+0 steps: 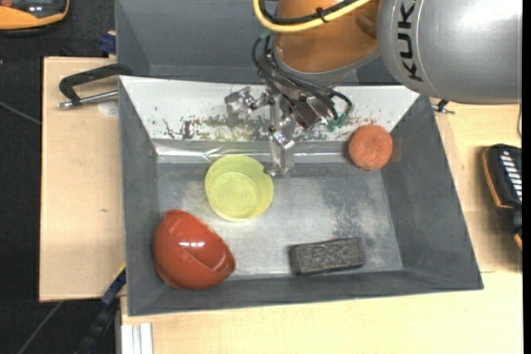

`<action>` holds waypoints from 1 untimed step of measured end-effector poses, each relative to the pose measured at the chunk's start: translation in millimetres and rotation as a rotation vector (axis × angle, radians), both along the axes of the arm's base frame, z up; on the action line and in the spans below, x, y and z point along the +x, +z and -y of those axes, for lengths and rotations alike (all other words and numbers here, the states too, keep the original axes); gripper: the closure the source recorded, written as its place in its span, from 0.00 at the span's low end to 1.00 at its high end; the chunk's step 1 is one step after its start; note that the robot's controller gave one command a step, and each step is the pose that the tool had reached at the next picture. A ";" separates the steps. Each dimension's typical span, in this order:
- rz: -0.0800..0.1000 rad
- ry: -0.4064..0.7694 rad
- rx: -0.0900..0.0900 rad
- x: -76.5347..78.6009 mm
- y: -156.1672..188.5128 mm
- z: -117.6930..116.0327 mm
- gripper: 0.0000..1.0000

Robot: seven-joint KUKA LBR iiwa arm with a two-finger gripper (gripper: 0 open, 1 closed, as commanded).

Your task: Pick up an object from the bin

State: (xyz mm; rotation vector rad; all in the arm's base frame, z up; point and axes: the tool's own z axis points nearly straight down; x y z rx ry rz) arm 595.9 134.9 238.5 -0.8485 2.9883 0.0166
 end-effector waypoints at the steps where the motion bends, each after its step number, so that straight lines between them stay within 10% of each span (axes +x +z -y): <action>1: 0.018 -0.008 0.004 4.0 87.1 19.6 0.00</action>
Offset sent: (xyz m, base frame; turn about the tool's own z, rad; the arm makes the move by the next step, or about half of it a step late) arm 0.0013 -0.0197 0.0797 0.0043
